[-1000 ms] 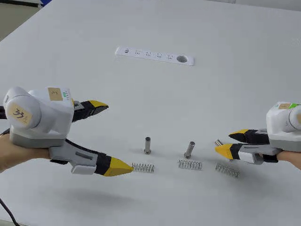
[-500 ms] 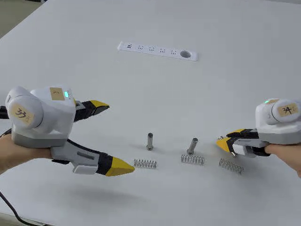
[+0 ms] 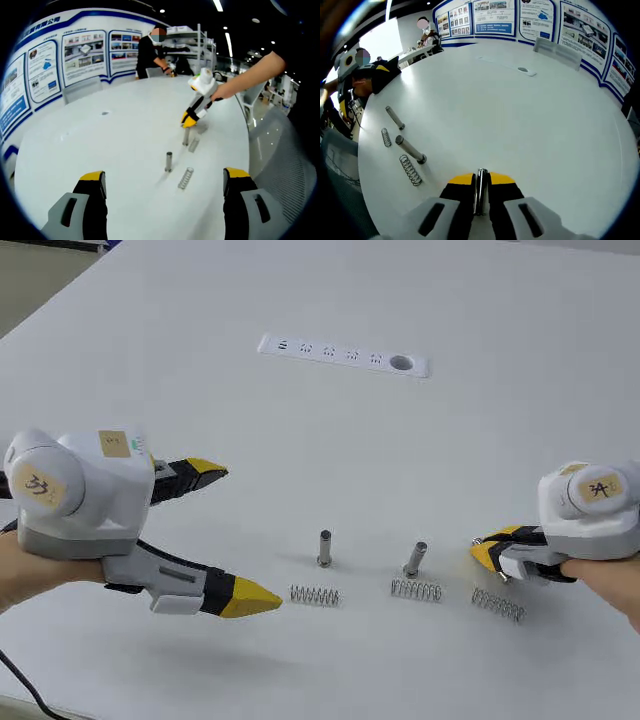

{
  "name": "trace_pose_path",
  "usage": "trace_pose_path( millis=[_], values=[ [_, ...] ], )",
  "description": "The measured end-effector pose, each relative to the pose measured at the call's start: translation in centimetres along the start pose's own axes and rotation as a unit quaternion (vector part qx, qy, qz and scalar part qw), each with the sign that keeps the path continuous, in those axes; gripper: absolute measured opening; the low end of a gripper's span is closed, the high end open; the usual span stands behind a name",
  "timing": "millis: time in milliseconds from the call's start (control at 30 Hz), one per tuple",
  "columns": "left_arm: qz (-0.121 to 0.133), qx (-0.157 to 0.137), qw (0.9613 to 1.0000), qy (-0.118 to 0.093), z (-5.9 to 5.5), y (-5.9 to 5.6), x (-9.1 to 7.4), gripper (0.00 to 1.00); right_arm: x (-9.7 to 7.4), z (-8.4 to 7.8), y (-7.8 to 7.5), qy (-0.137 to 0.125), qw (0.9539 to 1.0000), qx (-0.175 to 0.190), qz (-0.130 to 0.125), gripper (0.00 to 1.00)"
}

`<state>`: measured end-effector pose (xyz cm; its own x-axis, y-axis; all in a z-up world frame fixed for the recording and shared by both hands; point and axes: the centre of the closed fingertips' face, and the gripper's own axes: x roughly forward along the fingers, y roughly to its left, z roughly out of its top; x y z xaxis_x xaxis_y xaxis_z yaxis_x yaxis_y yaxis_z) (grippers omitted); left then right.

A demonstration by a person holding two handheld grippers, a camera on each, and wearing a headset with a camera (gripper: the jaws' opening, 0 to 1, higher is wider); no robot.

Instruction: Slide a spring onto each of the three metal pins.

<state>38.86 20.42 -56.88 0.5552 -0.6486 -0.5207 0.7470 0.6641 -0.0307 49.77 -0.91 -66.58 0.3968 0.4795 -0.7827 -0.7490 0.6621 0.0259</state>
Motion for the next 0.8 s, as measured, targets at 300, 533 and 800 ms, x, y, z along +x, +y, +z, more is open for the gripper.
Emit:
trace_pose_path(
  millis=[300,533,800],
  values=[
    [-0.002,-0.002,1.0000,-0.005,0.4,-0.3,0.2,0.99,0.1,0.0,0.0,0.022,0.9990,0.028,-0.027,0.09],
    [0.005,-0.006,1.0000,0.000,0.0,-0.2,-1.1,0.99,-0.1,-0.1,0.0,0.015,0.9986,0.042,-0.026,0.08],
    [0.021,-0.016,0.9996,-0.008,0.2,0.3,-1.9,0.98,-1.0,0.5,-0.4,-0.022,0.9989,0.024,-0.033,0.08]
  ],
)
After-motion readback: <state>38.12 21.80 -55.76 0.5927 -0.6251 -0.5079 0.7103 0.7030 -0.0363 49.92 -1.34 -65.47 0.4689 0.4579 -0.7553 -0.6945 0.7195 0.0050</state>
